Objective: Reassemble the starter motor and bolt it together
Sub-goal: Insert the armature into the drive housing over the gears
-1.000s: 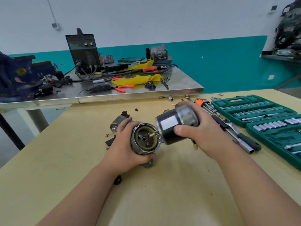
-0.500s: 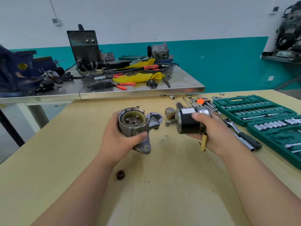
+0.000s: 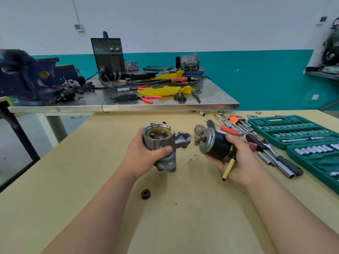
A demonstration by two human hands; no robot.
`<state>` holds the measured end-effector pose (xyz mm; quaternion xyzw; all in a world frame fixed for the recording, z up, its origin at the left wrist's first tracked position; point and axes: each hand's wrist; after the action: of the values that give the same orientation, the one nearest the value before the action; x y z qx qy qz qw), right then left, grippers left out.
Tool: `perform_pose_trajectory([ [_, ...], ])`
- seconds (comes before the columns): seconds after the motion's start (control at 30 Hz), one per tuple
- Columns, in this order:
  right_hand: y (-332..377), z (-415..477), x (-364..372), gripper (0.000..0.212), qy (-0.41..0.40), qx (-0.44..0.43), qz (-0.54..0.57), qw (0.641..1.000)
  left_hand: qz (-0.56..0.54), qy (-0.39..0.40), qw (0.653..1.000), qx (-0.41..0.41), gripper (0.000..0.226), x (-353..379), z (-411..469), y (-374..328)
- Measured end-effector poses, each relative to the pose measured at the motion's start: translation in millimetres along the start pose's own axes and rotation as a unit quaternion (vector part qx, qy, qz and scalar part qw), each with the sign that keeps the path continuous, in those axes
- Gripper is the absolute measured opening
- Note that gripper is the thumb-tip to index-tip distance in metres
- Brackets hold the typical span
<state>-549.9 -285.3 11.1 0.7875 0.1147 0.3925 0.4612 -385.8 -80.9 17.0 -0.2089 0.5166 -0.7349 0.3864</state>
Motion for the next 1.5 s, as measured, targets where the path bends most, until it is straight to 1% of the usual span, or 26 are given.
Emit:
perform_pose_trajectory([
  [0.07, 5.8, -2.8, -4.4, 0.059, -0.006, -0.007, -0.116, 0.993, 0.01, 0.009, 1.0, 0.002, 0.066, 8.4, -2.8, 5.3],
  [0.17, 15.2, -5.5, -10.8, 0.063, -0.029, -0.017, -0.277, 0.96, 0.005, -0.001, 1.0, 0.011, 0.06, 8.6, -3.6, 10.6],
  [0.23, 19.9, -6.7, -13.6, 0.068, -0.06, -0.026, -0.393, 0.917, 0.0, -0.001, 1.0, 0.009, 0.064, 5.3, -3.3, 14.2],
  [0.3, 24.9, -6.5, -15.6, 0.069, -0.099, -0.043, -0.51, 0.853, 0.002, 0.003, 1.0, 0.009, 0.065, 3.4, -3.1, 15.6],
  [0.33, 27.3, -5.3, -16.9, 0.072, -0.107, -0.046, -0.535, 0.837, 0.005, 0.006, 1.0, 0.013, 0.063, 3.3, -2.6, 15.8],
  [0.5, 34.8, -0.7, -27.5, 0.079, -0.109, -0.038, -0.598, 0.793, 0.004, 0.011, 1.0, 0.024, 0.059, 4.1, -1.9, 17.1],
  [0.6, 35.7, -1.7, -36.2, 0.069, -0.126, -0.041, -0.613, 0.779, -0.003, 0.004, 1.0, 0.022, 0.059, 3.0, -1.2, 19.1],
  [0.7, 35.7, -2.1, -43.4, 0.059, -0.128, -0.007, -0.614, 0.778, -0.045, -0.045, 0.998, 0.001, 0.056, 0.2, 0.2, 21.2],
  [0.77, 36.8, -2.3, -37.7, 0.058, -0.126, -0.009, -0.63, 0.766, -0.076, -0.101, 0.992, -0.007, 0.046, -2.5, 3.1, 19.4],
  [0.8, 37.7, -1.4, -30.9, 0.058, -0.144, -0.045, -0.658, 0.738, -0.088, -0.134, 0.987, -0.002, 0.041, -4.6, 5.4, 17.1],
  [0.83, 38.5, 0.8, -20.7, 0.058, -0.173, -0.112, -0.698, 0.685, -0.102, -0.167, 0.981, 0.007, 0.04, -7.0, 8.0, 13.6],
  [0.87, 38.0, 3.8, -5.1, 0.055, -0.19, -0.201, -0.736, 0.618, -0.111, -0.197, 0.974, 0.016, 0.041, -10.3, 10.5, 10.6],
  [0.9, 36.0, 8.5, 14.3, 0.046, -0.175, -0.28, -0.756, 0.565, -0.11, -0.216, 0.97, 0.026, 0.045, -14.2, 12.2, 8.4],
  [0.93, 33.3, 14.5, 35.6, 0.035, -0.133, -0.314, -0.776, 0.53, -0.097, -0.224, 0.969, 0.039, 0.048, -17.9, 12.8, 7.7],
  [0.97, 29.6, 23.1, 54.7, 0.028, -0.086, -0.308, -0.807, 0.496, -0.075, -0.222, 0.971, 0.05, 0.05, -21.4, 11.9, 8.1],
  [1.0, 24.1, 32.2, 71.1, 0.025, -0.05, -0.271, -0.851, 0.447, -0.046, -0.216, 0.974, 0.055, 0.052, -24.3, 9.9, 10.0],
  [1.1, 7.1, 59.4, 97.7, 0.032, 0.0, -0.143, -0.948, 0.284, 0.034, -0.19, 0.981, 0.033, 0.063, -27.3, 4.8, 21.3],
  [1.13, 2.8, 68.1, 99.6, 0.034, 0.009, -0.123, -0.961, 0.249, 0.05, -0.18, 0.982, 0.022, 0.069, -26.6, 3.8, 24.5],
  [1.17, -1.3, 75.8, 99.9, 0.035, 0.012, -0.106, -0.966, 0.234, 0.059, -0.168, 0.984, 0.016, 0.074, -25.7, 3.8, 26.5],
  [1.2, -4.3, 81.9, 100.7, 0.036, 0.009, -0.096, -0.968, 0.23, 0.063, -0.155, 0.986, 0.014, 0.077, -24.8, 4.7, 27.8],
  [1.3, -6.7, 87.0, 102.8, 0.034, 0.004, -0.092, -0.963, 0.252, 0.073, -0.117, 0.99, 0.02, 0.079, -20.4, 6.5, 28.5],
  [1.33, -4.5, 85.1, 101.6, 0.031, 0.001, -0.093, -0.96, 0.265, 0.077, -0.105, 0.991, 0.027, 0.078, -18.6, 6.4, 29.0],
  [1.37, -1.8, 82.2, 100.4, 0.027, -0.002, -0.109, -0.949, 0.295, 0.078, -0.096, 0.992, 0.031, 0.078, -17.0, 6.2, 29.1],
  [1.4, 1.1, 79.3, 98.9, 0.022, -0.003, -0.152, -0.925, 0.349, 0.077, -0.089, 0.993, 0.034, 0.078, -16.0, 5.7, 29.0],
  [1.43, 4.3, 74.6, 97.7, 0.017, -0.006, -0.206, -0.879, 0.429, 0.076, -0.082, 0.993, 0.037, 0.077, -15.3, 5.3, 28.8],
  [1.5, 7.8, 50.3, 100.5, 0.009, -0.004, -0.316, -0.717, 0.621, 0.083, -0.071, 0.993, 0.048, 0.076, -14.0, 4.4, 28.9],
])
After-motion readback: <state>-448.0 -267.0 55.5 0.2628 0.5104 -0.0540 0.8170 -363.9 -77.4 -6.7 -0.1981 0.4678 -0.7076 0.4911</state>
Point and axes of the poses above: each hand's wrist, its own z-axis towards the middle knuckle, its own x-axis out of the palm, y = z × x, and after that the axes turned 9 degrees about -z, right-handed
